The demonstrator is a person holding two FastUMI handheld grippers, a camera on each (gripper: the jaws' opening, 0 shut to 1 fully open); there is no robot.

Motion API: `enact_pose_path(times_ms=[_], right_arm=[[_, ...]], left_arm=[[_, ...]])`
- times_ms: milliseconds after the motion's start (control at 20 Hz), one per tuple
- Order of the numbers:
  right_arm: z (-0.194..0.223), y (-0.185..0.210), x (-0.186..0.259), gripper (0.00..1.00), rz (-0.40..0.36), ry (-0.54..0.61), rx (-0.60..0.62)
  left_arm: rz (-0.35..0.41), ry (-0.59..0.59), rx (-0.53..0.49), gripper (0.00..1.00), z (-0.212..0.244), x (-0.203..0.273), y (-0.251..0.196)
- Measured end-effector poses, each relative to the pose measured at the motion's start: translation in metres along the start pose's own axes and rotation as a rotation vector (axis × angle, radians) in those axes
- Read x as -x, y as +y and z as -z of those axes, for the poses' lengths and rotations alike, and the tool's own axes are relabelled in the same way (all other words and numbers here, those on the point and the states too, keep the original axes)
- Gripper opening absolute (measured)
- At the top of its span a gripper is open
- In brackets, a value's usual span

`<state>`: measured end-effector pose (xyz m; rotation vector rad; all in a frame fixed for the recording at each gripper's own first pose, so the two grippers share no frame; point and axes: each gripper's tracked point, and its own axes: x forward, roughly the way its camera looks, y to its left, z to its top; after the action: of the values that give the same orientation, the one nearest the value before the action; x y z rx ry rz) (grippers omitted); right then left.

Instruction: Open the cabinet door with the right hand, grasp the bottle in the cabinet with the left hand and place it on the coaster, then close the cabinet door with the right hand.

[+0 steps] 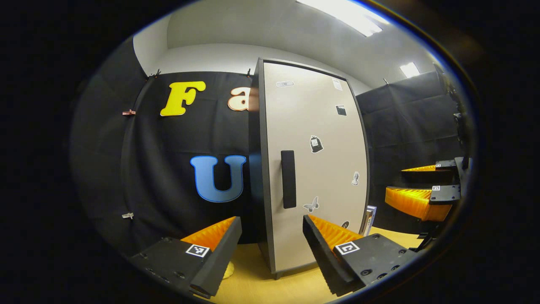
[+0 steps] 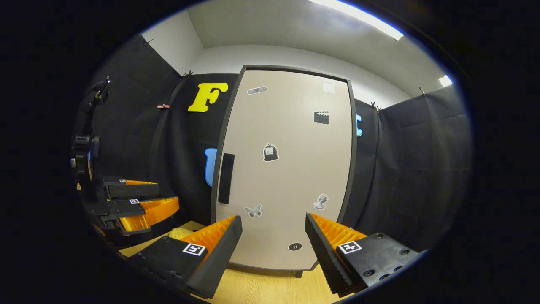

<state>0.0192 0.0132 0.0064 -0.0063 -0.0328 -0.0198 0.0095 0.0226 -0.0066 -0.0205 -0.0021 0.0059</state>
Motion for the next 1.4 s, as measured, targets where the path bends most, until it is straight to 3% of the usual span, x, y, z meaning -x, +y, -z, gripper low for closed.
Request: enact_pose_path(times_ms=[600,1000,1250,1400], right_arm=[[-0.011,0.109,-0.071,0.98,-0.244,-0.026,-0.073],[0.012,0.138,-0.152,0.97,-0.185,0.018,-0.077],[-0.001,0.123,-0.182,0.93,-0.058,-0.044,-0.097],[-0.001,0.118,-0.192,0.81,-0.017,-0.041,-0.080]], left_arm=[[-0.167,0.039,-0.017,0.93,0.016,0.030,0.076],[-0.196,0.071,-0.018,0.93,0.036,0.029,0.110],[-0.206,0.107,-0.012,0.93,0.055,0.021,0.127],[-0.224,0.128,0.004,0.93,0.064,0.016,0.137]])
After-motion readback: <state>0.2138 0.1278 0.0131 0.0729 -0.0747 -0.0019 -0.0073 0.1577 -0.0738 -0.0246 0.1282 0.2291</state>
